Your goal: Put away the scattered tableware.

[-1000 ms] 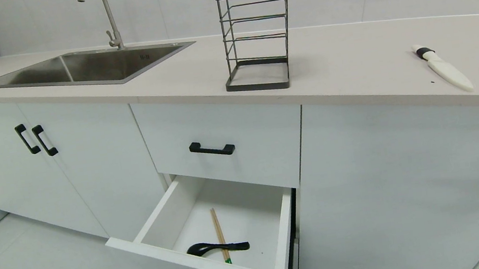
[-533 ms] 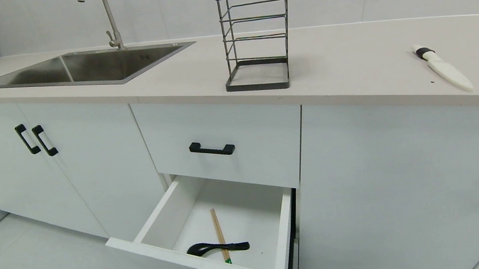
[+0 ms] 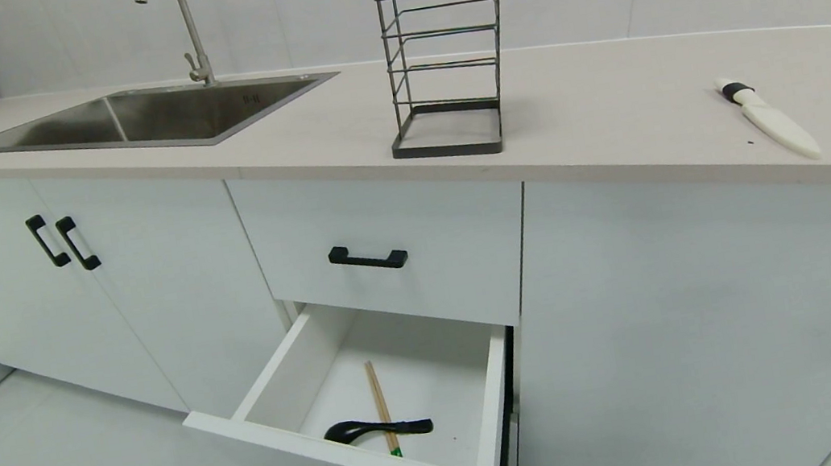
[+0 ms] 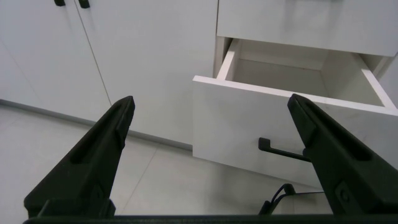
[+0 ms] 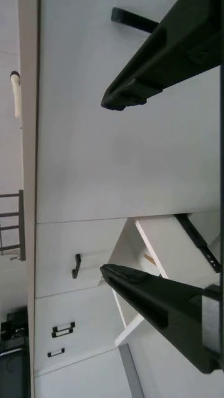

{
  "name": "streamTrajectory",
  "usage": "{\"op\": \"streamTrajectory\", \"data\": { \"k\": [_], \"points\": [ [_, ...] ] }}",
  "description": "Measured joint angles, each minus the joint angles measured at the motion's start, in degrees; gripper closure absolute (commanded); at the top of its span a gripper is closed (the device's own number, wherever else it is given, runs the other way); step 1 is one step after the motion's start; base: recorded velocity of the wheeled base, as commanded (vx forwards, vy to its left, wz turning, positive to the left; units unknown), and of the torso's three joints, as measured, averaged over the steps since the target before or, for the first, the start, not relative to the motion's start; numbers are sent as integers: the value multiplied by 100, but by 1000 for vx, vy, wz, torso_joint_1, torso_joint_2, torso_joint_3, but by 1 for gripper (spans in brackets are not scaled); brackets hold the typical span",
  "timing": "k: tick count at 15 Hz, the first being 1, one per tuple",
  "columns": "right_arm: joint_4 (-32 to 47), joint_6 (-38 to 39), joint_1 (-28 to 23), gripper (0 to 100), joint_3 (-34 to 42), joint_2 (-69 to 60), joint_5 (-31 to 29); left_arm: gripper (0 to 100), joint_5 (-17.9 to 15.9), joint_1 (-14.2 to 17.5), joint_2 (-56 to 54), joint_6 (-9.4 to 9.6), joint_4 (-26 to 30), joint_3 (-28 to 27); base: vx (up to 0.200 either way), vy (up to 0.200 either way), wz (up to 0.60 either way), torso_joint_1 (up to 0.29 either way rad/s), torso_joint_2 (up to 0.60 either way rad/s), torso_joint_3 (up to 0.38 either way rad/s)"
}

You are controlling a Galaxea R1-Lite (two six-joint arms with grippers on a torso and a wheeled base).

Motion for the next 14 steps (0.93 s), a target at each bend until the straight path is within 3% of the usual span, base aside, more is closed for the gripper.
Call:
{"op": "streamTrajectory", "data": {
  "k": [3,5,6,14],
  "points": [
    [666,-238,-197,0,5,-330,-887,0,-5,0,0,0,0,0,0,0,0,0,0,0],
    [1747,-451,-228,0,5,-407,-2042,0,-11,0,0,0,-2,0,0,0,0,0,0,0],
    [1953,-501,-233,0,5,-424,-2345,0,-13,0,0,0,0,0,0,0,0,0,0,0],
    [1983,-567,-238,0,-5,-443,-2285,0,-63,2,0,18,-7,0,0,0,0,0,0,0]
  ]
}}
